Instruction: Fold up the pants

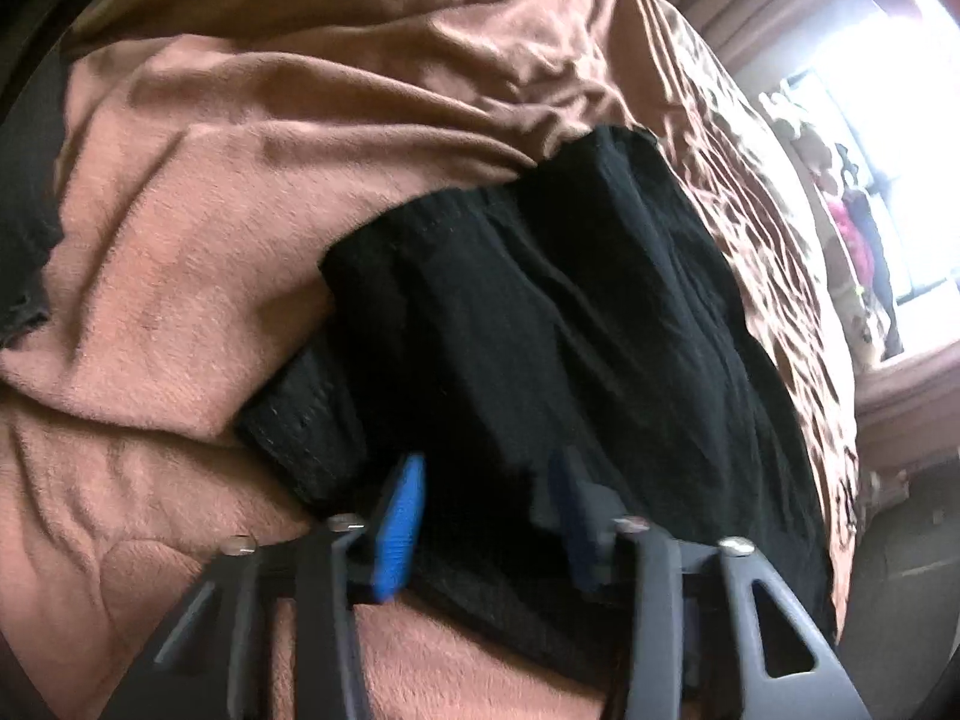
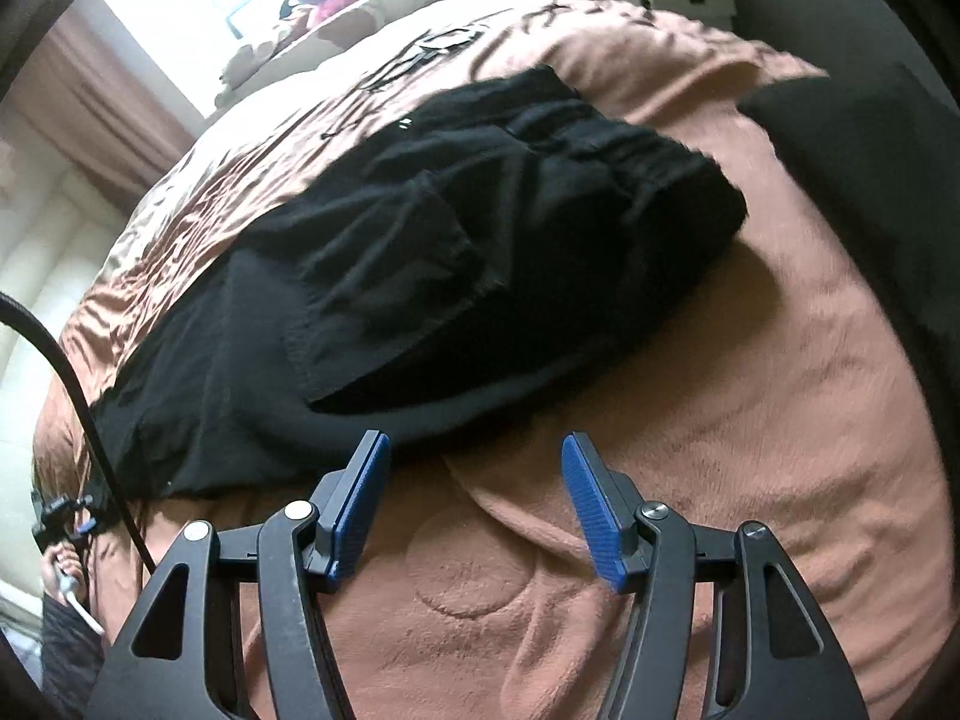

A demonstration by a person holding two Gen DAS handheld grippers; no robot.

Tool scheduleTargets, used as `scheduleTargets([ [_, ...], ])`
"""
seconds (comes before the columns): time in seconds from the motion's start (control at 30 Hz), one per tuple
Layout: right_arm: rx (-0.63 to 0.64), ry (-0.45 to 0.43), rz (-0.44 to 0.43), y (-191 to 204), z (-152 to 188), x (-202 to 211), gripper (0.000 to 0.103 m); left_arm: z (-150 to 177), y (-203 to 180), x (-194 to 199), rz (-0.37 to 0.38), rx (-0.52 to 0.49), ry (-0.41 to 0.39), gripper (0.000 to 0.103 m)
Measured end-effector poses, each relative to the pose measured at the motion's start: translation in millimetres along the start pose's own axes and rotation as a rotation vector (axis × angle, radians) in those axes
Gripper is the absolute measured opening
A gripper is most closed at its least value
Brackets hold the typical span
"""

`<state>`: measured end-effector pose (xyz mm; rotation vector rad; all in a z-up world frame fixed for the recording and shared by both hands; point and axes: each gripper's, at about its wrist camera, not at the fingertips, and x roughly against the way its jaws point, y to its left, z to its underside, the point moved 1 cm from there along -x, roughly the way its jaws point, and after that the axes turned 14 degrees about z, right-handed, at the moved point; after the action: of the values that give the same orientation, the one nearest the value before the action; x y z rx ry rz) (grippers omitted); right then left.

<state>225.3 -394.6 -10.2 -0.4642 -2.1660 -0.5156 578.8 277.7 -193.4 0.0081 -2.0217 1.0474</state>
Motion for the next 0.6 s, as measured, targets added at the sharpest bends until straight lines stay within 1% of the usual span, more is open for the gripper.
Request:
scheduleTargets([
  [0.07,-0.031,0.002,-0.013,-3.5,-1.9,-6.2,0.058,0.2,6.1,1.7,0.005,0.031,-0.017,0.011],
  [0.13,-0.075,-0.001,-0.017,-8.4,-4.2,-12.8,0.058,0.2,9.4,6.3,0.027,0.042,-0.025,0.004],
  [0.33,-0.180,0.013,-0.071,-23.1,-10.0,-30.9,0.058,7.6,5.2,31.4,0.061,0.027,-0.050,0.002],
  [0.47,-0.198,0.008,-0.080,-28.0,-12.9,-33.1,0.058,14.2,4.4,44.0,0.081,0.030,-0.062,0.002],
  [0.6,-0.192,0.007,-0.077,-29.6,-11.2,-32.0,0.058,20.1,4.0,48.1,0.077,0.036,-0.067,0.002],
])
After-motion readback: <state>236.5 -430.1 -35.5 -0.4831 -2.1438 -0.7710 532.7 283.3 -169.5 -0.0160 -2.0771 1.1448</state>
